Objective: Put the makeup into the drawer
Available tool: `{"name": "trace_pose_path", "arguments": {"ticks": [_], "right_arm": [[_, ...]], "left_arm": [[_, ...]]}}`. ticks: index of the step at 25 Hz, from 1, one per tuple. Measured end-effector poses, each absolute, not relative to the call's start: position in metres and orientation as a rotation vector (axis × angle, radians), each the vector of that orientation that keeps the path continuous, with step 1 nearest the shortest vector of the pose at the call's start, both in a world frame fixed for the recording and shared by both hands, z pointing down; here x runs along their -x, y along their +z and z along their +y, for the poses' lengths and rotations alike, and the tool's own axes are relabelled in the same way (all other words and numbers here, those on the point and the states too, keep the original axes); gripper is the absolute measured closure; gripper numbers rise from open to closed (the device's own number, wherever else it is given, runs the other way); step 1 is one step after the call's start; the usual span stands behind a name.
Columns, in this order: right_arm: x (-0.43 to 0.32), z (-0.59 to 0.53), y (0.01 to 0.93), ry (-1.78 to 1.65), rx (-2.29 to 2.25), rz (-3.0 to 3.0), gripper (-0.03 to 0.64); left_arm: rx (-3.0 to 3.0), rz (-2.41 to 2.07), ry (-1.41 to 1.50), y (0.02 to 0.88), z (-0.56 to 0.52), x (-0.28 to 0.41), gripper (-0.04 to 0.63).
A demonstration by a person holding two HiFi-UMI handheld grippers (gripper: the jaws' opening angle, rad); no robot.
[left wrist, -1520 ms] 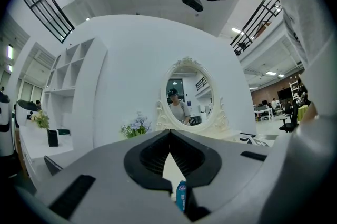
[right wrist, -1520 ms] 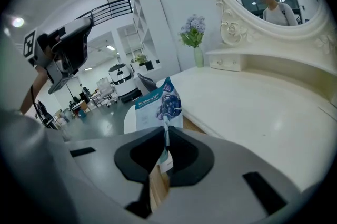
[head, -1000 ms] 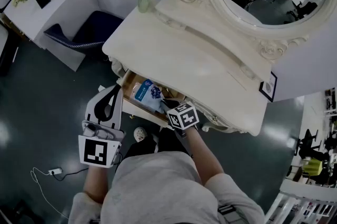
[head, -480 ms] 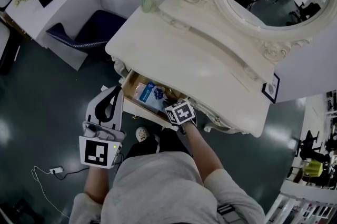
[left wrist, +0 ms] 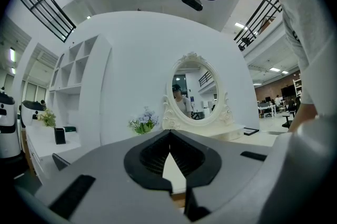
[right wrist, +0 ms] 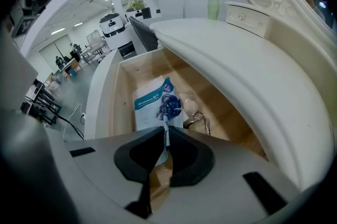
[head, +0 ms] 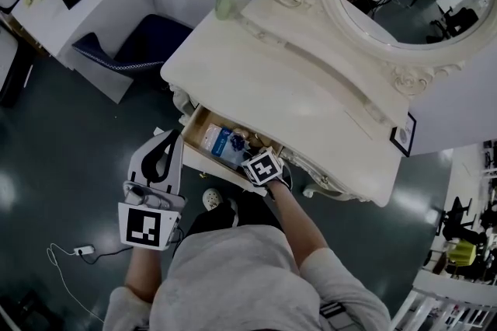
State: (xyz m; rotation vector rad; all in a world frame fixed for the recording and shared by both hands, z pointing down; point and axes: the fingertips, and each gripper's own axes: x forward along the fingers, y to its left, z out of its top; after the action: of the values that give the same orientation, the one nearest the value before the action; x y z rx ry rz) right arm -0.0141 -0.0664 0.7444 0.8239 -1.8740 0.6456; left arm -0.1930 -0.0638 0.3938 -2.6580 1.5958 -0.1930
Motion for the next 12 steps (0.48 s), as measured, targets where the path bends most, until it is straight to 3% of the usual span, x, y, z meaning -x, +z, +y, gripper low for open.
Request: {"name": "trace_pose_path", "arguments": {"ticks": [12], "right_arm": [[0.018, -0.061, 0.757, 0.631, -0.746, -1.764, 0.577]], "left_arm": [[2.675, 1.602, -0.212, 0.398, -0.075, 0.193, 0.581]]}}
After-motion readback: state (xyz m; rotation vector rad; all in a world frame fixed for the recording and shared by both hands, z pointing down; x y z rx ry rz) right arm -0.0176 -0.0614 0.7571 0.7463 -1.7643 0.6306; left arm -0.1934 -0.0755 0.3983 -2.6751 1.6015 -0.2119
